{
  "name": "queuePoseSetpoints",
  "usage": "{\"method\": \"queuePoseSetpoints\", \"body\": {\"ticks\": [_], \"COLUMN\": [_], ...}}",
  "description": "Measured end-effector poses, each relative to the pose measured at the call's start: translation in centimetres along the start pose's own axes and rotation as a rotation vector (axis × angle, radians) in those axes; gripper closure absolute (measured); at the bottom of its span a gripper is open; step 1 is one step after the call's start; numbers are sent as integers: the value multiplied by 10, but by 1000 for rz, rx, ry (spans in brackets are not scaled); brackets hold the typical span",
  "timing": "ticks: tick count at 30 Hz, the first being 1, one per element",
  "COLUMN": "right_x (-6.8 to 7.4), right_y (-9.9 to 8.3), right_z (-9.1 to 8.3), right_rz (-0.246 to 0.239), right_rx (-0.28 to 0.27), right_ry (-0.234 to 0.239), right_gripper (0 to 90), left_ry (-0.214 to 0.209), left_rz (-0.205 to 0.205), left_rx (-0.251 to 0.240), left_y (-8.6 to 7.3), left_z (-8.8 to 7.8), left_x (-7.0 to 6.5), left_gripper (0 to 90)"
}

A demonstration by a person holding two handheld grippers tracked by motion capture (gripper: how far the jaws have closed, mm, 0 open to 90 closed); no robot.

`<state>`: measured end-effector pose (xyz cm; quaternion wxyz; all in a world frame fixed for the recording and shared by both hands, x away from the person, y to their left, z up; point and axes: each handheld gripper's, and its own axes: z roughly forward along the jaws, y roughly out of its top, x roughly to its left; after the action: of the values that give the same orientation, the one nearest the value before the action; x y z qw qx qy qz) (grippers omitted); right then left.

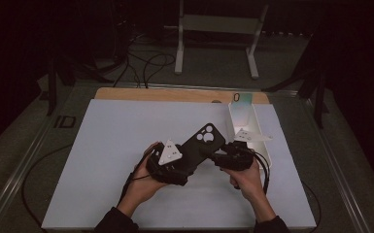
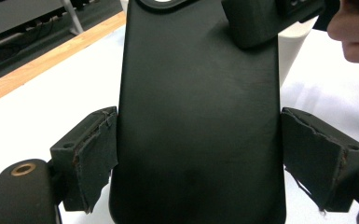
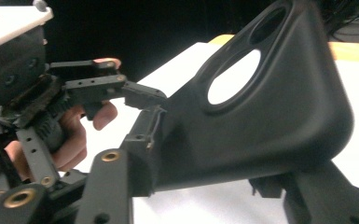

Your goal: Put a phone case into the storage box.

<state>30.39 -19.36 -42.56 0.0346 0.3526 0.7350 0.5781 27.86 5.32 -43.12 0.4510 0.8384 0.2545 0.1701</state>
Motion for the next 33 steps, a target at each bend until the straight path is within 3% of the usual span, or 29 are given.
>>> {"method": "queuePoseSetpoints", "body": {"ticks": [5,6,10,23,24,25,26,30,33], "right_x": [4,5,7,15,16,17,18,17,18], "right_y": [1,1,2,4,3,4,4,4,5], "right_z": [3,4,7,11,11,10,10,9,9], "right_rz": [11,18,26,28,24,15,4,27,10], "right_rx": [5,0,-2,2,2,-3,2,-4,-2], "right_ry": [30,51,73,94,89,82,62,77,70], "right_gripper": [587,687,754,840,843,842,855,859,860], "left_ry": [-3,-2,-2,-1,39,12,-20,-7,-12], "left_rz": [-1,0,1,2,7,-15,-34,-15,-23], "left_rx": [1,1,5,17,7,-12,-18,2,4], "left_y": [0,1,0,0,-2,-3,-4,-6,-7], "left_z": [1,2,3,5,3,2,2,4,4], "left_x": [-1,-1,-2,-3,-3,-1,1,-1,0], "left_gripper": [151,151,151,149,291,397,352,291,284]}}
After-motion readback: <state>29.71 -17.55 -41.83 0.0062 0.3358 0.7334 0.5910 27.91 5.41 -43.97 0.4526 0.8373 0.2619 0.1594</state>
